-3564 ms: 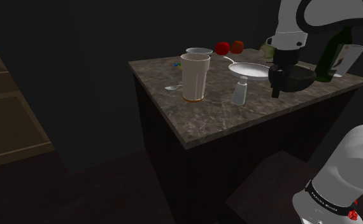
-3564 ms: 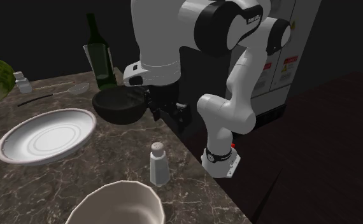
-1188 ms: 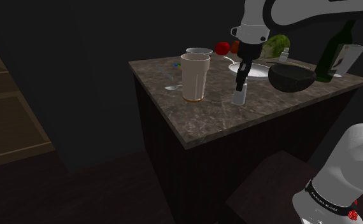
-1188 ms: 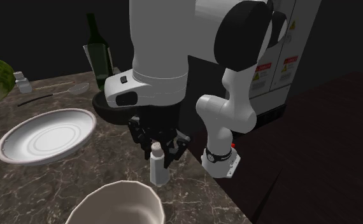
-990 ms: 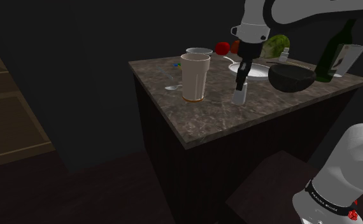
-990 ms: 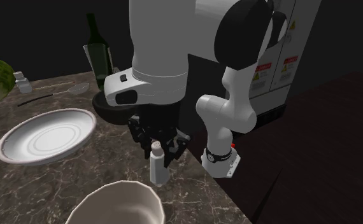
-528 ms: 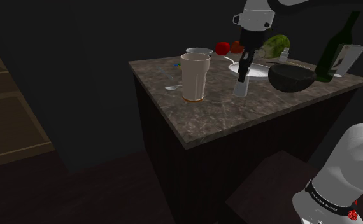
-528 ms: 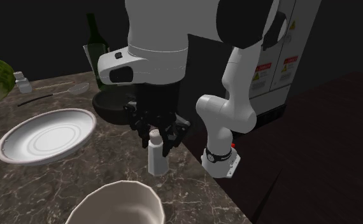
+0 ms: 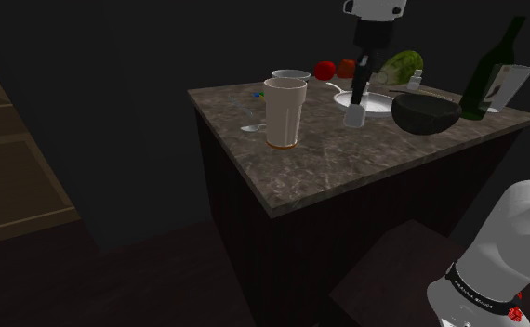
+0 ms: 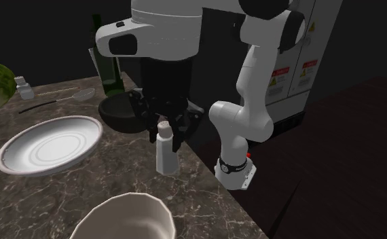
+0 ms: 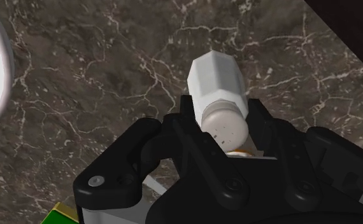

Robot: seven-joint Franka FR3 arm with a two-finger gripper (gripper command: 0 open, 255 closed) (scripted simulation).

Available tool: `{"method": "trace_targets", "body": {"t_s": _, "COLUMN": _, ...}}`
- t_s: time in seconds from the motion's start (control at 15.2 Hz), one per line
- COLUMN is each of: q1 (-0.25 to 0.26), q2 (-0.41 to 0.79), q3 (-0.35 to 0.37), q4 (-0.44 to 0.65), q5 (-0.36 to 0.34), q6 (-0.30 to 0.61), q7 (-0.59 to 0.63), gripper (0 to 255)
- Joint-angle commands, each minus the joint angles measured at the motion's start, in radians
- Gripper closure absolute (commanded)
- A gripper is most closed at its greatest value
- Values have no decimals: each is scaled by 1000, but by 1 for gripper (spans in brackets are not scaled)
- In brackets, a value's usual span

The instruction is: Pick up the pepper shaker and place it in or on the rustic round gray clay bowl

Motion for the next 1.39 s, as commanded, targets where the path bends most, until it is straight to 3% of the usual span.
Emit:
{"method": "trace_targets", "body": {"t_s": 0.0, "q1": -1, "q2": 10, "q3": 0, "q4": 38, "q5": -1, "q6": -28, "q7": -2, "gripper": 255}}
{"method": "trace_targets", "body": {"t_s": 1.06, "q1": -7, "q2": 124, "q3": 7, "q4": 369, "q5": -12, "q6": -245, "q7": -12, "gripper": 255}}
{"method": "trace_targets", "body": {"t_s": 1.32, "q1": -32, "q2": 70, "q3": -65, "q4": 330, "q5": -32, "q6": -252, "q7": -113, "gripper": 255}}
